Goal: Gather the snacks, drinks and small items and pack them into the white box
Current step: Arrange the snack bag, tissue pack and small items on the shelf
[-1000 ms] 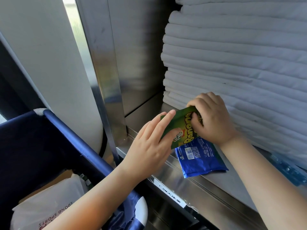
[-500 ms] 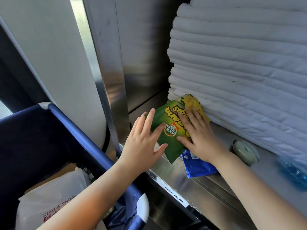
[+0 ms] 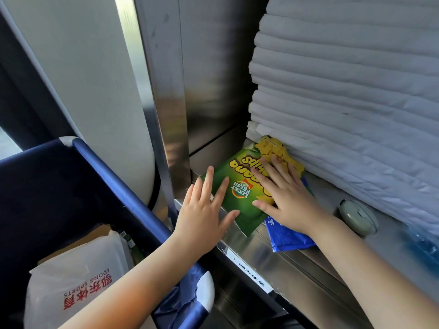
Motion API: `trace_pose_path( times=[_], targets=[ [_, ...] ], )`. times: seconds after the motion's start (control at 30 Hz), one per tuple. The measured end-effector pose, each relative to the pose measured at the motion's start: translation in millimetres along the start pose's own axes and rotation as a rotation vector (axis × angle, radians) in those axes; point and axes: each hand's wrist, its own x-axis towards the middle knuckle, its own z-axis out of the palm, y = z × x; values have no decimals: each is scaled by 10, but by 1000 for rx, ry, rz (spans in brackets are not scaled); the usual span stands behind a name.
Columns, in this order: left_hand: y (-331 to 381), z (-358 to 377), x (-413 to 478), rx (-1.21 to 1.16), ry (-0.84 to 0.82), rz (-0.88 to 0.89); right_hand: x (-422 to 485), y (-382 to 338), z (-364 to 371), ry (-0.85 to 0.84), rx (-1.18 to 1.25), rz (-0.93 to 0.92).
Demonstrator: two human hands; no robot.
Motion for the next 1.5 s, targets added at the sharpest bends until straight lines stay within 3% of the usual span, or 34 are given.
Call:
trace_pose_path(
  times=[0.3,0.5,0.7,1.2,1.5],
  targets=[
    [-29,51,-43,66,-166,-49,53,-33,-14,-51,62,-51],
    [129,-179,-32,126,-49,15,-130,27,-60,142,140,123],
    [379,65,97,-21,-136,243,-37,18,6,60,147,171],
    [-112,274,569,-127,-58,156,711,85,115,-113,189,190],
    [-217,270,644,-138,-37,132,790,28,121,-102,197,188]
  ],
)
